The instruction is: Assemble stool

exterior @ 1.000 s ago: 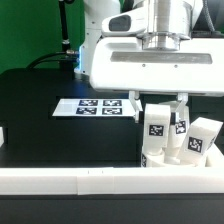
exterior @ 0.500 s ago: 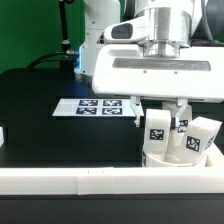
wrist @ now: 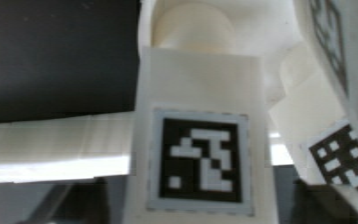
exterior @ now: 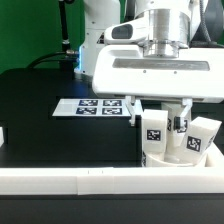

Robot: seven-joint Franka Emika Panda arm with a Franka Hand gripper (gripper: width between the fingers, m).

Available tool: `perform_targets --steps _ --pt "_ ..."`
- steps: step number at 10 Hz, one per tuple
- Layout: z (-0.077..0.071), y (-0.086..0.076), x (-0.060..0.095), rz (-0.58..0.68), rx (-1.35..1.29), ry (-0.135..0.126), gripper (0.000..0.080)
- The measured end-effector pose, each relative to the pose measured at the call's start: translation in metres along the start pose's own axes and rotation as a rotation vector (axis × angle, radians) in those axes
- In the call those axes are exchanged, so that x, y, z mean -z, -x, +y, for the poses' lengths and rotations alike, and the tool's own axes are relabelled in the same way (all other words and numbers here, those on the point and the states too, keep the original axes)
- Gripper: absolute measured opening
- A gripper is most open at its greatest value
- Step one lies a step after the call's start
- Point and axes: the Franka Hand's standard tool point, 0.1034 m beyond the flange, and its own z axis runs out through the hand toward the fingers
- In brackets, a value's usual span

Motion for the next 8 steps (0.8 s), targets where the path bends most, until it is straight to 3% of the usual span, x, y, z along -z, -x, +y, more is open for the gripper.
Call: perform_targets --steps 1,2,3,6,8 --pt "0.003 -0.003 0.003 -0.021 0.005 -0.001 0.0554" --pt "0.006 -0.011 0.011 -0.036 0.004 -0.007 0.0630" --pt "0.009 -0.017 0.017 -0.050 0.005 -0.012 0.0644" --pt "0.007 -0.032 0.027 -0.068 -0.006 -0.024 0.0649" --pt "0.007 -0.030 0.026 -0.068 0.045 -0.024 0.0649"
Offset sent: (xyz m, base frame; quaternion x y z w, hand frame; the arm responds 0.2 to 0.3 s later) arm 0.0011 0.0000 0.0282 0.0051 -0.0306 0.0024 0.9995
